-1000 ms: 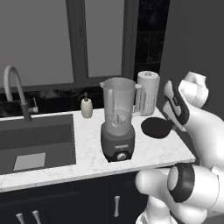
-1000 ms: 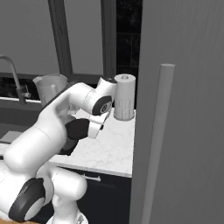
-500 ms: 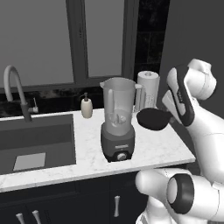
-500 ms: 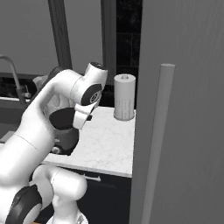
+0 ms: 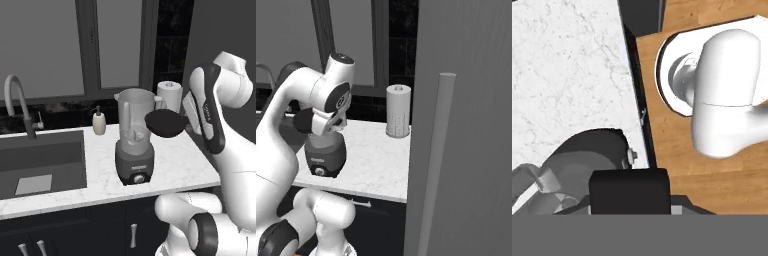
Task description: Close the lid blender by securely placing the lid on top.
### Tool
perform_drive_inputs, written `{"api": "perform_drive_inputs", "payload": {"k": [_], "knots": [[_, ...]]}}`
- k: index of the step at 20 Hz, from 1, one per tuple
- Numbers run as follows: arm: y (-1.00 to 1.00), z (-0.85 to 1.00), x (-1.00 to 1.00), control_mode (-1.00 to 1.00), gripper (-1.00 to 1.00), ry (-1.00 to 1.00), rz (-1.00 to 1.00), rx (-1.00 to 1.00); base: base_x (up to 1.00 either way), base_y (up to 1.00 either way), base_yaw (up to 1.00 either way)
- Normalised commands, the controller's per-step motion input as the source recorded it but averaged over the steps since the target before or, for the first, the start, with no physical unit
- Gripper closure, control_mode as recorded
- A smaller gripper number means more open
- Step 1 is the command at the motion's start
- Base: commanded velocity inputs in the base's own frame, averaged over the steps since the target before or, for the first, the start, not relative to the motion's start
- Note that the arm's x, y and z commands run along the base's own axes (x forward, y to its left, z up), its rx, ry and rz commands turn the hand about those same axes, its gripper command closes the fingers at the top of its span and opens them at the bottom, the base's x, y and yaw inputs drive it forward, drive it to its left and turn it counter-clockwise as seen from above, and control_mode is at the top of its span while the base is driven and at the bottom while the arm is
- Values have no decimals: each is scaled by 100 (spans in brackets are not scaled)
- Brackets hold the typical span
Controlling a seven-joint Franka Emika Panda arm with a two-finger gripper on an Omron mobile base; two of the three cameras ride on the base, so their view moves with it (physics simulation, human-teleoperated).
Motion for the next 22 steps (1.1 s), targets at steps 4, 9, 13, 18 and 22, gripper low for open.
{"api": "perform_drive_inputs", "payload": {"k": [4,9,13,18,22], "knots": [[45,67,-20,-100,100,-8,-15,0,0,0,0],[31,68,-2,-100,100,-3,-19,2,0,0,0],[16,55,0,-100,100,0,-24,5,0,0,0],[4,20,13,-100,100,0,-20,7,0,0,0],[0,4,26,-100,100,1,-18,10,0,0,0]]}}
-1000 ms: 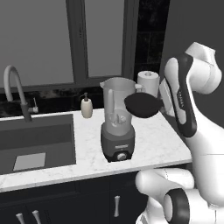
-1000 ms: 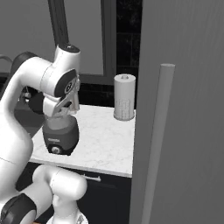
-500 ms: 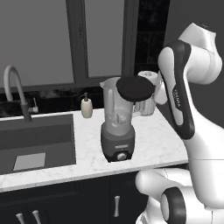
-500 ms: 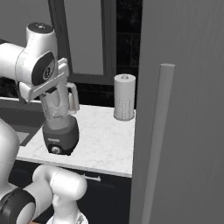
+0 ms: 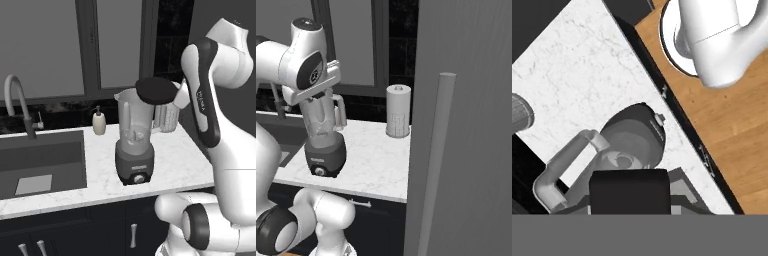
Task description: Close the lid blender by securely placing the lid on top.
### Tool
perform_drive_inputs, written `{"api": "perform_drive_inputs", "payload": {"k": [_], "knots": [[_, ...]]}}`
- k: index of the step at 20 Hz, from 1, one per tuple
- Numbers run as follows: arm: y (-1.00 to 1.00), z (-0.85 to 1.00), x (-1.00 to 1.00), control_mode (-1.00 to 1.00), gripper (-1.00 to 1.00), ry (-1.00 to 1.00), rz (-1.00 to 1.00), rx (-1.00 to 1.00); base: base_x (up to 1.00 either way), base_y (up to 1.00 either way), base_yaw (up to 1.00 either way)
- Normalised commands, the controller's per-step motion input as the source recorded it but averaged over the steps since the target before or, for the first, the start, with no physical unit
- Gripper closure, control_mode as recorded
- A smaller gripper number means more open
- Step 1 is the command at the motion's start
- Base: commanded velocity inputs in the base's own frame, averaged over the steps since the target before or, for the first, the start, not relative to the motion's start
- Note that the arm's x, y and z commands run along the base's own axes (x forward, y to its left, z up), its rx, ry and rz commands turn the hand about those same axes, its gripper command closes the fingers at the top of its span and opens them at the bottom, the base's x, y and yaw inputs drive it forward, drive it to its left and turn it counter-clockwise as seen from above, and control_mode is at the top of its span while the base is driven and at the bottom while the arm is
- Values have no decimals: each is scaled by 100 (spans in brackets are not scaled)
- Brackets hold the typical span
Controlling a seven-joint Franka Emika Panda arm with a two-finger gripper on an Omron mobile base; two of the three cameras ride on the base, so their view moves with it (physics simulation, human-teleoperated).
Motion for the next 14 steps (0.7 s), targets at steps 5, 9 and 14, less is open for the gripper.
{"api": "perform_drive_inputs", "payload": {"k": [5,9,14], "knots": [[13,0,22,-100,100,0,-17,3,0,0,0],[25,0,19,-100,100,0,-14,0,0,0,0],[38,0,15,-100,100,3,-12,0,0,0,0]]}}
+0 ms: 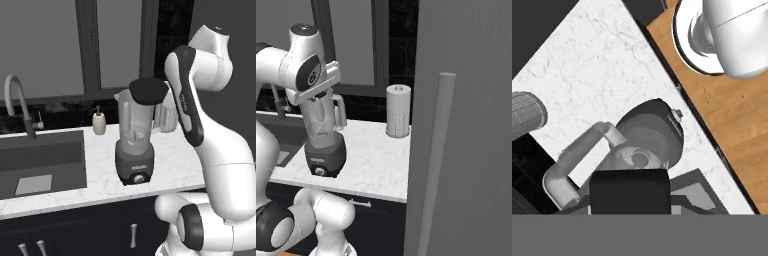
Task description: Close the lid blender by securely placing the lid on top.
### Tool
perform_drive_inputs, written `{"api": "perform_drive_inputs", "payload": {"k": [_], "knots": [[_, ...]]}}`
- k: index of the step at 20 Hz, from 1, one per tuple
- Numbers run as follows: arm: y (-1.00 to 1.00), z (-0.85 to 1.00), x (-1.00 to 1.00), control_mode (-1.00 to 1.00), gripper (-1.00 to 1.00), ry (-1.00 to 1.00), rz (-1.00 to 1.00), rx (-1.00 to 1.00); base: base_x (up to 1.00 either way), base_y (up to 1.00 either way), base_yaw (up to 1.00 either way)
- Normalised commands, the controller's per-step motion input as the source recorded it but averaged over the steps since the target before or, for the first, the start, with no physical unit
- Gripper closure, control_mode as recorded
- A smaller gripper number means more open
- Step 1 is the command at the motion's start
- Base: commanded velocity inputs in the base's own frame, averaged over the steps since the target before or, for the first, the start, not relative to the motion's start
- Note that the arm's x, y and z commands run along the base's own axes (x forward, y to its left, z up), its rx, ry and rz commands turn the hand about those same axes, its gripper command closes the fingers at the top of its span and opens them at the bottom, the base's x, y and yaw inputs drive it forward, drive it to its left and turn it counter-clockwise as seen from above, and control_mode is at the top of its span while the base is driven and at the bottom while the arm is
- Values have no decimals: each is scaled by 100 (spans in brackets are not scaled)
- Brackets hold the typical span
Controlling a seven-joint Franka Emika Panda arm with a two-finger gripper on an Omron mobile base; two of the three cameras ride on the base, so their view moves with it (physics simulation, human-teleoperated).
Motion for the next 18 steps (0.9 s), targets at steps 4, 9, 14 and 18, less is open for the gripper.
{"api": "perform_drive_inputs", "payload": {"k": [4,9,14,18], "knots": [[37,0,9,-100,100,5,-10,0,0,0,0],[26,0,17,-100,100,10,-11,0,0,0,0],[14,0,24,-100,100,8,-13,4,0,0,0],[4,0,22,-100,100,2,-16,7,0,0,0]]}}
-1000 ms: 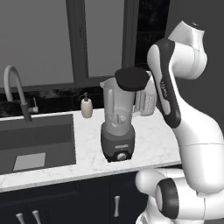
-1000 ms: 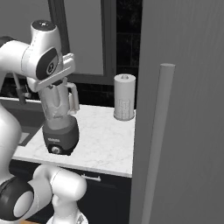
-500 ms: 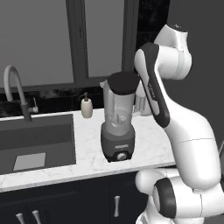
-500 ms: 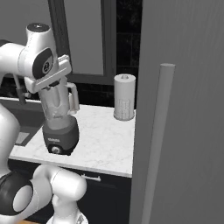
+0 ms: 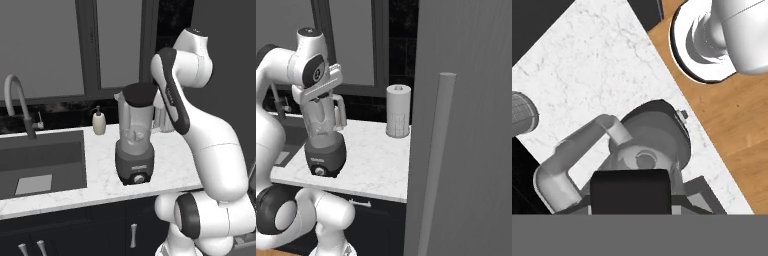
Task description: Close the lid blender by securely placing the lid on top.
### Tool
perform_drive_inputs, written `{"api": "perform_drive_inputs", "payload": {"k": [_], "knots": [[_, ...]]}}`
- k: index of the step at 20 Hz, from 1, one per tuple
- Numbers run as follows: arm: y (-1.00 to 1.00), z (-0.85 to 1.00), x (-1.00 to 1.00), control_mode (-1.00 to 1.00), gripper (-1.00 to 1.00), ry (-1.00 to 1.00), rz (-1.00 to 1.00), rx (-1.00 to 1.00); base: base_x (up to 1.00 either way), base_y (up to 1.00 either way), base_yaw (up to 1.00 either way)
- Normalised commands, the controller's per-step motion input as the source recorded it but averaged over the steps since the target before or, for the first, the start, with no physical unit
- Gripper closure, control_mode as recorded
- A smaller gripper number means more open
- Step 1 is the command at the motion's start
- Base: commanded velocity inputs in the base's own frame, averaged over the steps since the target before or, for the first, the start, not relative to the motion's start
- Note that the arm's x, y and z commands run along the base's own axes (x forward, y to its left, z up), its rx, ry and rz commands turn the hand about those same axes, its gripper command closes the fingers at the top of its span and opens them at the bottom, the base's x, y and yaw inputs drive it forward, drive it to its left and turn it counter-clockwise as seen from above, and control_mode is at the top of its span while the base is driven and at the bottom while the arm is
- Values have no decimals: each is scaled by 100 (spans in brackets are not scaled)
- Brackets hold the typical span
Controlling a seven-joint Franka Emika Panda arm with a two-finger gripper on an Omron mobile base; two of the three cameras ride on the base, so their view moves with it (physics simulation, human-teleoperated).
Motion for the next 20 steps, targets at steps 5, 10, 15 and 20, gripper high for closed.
{"api": "perform_drive_inputs", "payload": {"k": [5,10,15,20], "knots": [[8,0,13,-100,100,0,-17,5,0,0,0],[21,0,13,-100,100,0,-17,1,0,0,0],[29,0,14,-100,100,0,-17,1,0,0,0],[36,2,13,-100,100,1,-17,1,0,0,0]]}}
